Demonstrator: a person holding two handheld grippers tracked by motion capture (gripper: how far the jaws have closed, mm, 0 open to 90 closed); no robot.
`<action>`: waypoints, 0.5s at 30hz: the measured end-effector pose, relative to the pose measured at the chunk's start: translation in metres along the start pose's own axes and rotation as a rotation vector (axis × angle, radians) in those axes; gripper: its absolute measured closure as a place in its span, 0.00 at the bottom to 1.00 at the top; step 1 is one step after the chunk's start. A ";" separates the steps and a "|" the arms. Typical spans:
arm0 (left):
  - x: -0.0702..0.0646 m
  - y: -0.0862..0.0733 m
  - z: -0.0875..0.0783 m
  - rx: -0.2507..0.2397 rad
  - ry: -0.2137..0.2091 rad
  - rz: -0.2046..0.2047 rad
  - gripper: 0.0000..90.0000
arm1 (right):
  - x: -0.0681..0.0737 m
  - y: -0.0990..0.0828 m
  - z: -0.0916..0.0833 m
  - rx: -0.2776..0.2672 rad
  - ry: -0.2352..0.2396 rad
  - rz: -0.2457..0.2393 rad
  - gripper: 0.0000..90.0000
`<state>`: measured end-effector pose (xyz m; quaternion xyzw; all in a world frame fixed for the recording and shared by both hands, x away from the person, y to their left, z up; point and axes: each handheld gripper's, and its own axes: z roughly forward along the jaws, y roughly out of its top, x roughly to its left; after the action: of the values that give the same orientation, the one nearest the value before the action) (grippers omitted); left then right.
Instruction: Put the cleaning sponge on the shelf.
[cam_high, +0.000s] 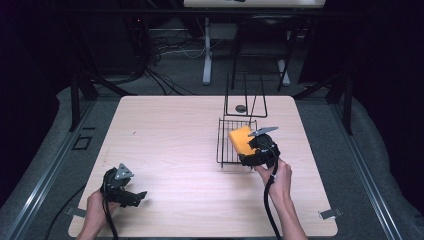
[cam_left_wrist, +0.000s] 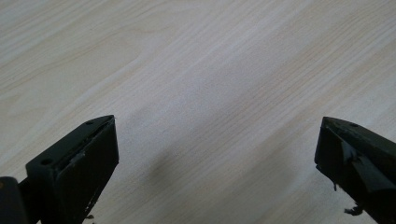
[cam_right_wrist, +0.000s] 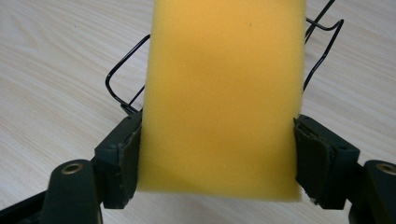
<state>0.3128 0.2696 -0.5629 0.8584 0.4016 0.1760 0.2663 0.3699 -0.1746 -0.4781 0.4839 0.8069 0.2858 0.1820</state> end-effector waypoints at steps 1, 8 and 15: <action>0.000 0.000 0.000 0.000 0.000 0.000 0.00 | 0.000 0.000 0.001 0.000 0.001 0.000 0.28; 0.000 0.000 0.000 -0.001 0.001 0.001 0.00 | 0.003 0.002 0.007 0.001 -0.010 0.003 0.28; 0.000 0.000 0.000 0.003 -0.001 0.006 0.00 | 0.006 0.004 0.018 -0.003 -0.029 0.011 0.28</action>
<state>0.3131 0.2694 -0.5630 0.8601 0.3993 0.1755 0.2646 0.3801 -0.1628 -0.4894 0.4920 0.8011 0.2812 0.1928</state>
